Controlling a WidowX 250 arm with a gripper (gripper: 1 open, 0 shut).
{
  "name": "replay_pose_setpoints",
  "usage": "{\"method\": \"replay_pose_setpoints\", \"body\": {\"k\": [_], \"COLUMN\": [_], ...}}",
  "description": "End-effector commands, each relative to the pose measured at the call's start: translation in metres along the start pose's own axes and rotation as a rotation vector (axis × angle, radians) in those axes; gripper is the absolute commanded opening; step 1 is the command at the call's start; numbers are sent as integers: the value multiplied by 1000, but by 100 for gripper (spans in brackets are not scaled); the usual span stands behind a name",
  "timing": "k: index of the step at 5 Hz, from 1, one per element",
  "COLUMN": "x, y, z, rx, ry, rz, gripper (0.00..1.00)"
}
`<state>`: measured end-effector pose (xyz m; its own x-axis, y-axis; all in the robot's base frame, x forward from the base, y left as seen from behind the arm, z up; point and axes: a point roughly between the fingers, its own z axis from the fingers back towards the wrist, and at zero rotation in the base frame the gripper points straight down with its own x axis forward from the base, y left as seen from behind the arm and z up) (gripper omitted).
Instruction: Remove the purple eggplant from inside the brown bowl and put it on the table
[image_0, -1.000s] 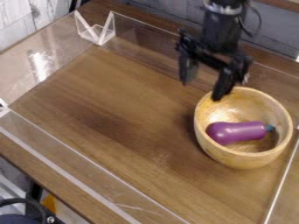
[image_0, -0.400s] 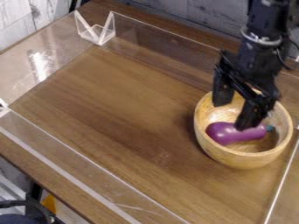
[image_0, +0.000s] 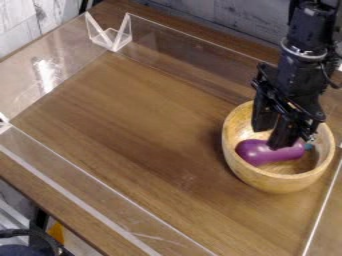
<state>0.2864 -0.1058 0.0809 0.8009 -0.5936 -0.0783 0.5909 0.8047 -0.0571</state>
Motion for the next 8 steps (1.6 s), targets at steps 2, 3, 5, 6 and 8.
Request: {"method": "replay_pose_setpoints", "body": {"k": [2, 3, 5, 6, 8], "x": [6, 7, 4, 1, 7], "y": [16, 12, 7, 5, 19], "z": [-8, -2, 6, 5, -4], "rx": [8, 9, 2, -7, -13], "ry": [-68, -75, -94, -104, -115], "rz": [-108, -123, -94, -67, -71], "gripper": [100, 100, 100, 100, 100]}}
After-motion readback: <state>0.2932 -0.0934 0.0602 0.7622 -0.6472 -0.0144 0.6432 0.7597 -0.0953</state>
